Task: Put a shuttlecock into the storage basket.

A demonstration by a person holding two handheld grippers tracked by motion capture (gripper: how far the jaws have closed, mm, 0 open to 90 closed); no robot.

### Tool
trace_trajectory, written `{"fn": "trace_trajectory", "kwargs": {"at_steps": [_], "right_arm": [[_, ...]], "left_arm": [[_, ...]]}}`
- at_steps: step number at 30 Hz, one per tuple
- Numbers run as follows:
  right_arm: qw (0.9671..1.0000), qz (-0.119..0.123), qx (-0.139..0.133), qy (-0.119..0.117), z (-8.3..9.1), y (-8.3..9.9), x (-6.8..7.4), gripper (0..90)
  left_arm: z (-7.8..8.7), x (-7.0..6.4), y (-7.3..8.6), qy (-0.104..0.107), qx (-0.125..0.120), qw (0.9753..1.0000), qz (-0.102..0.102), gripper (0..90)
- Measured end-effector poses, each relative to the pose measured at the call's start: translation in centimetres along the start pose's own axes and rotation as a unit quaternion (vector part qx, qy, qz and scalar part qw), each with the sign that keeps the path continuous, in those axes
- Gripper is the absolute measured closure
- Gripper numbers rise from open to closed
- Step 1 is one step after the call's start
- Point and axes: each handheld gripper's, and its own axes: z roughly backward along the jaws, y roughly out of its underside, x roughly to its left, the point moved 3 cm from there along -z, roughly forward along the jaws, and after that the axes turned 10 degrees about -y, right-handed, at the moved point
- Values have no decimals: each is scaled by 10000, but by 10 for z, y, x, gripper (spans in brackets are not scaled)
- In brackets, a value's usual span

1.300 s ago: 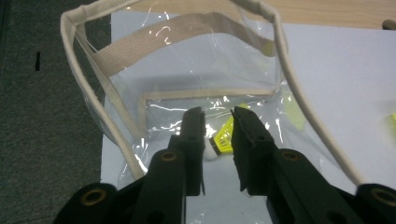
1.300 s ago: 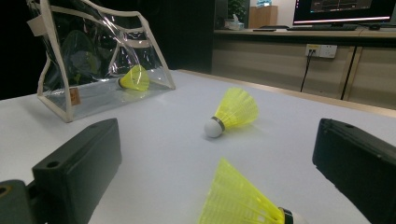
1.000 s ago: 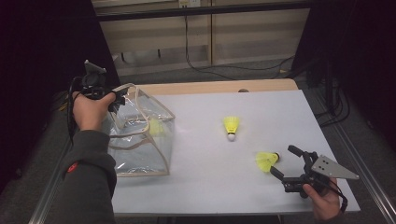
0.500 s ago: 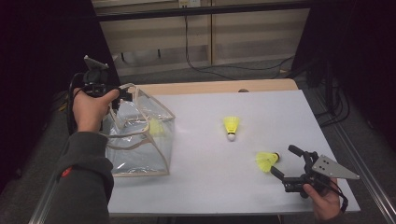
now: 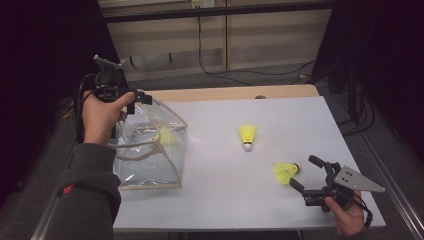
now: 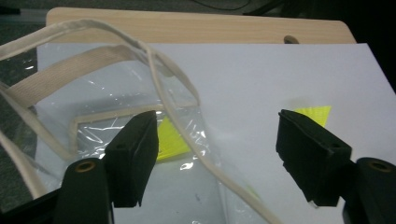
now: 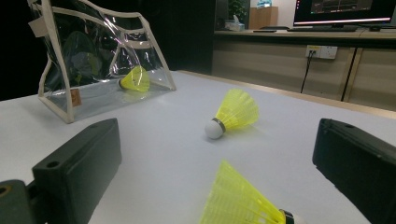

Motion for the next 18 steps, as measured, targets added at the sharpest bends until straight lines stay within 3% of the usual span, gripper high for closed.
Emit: {"fn": "trace_trajectory", "kwargs": {"at_steps": [6,7,18], "right_arm": [[10000,-3,2,-35,0,0,1,10],[10000,-3,5,-21,-1,0,1,10],[10000,7,25,-51,-2,0,2,10]], "left_arm": [[3,-15,0,226,-37,9997,-119,231],[4,-18,0,238,-20,9995,-219,222],[10,-48,-2,540,-23,9970,-557,194]]}}
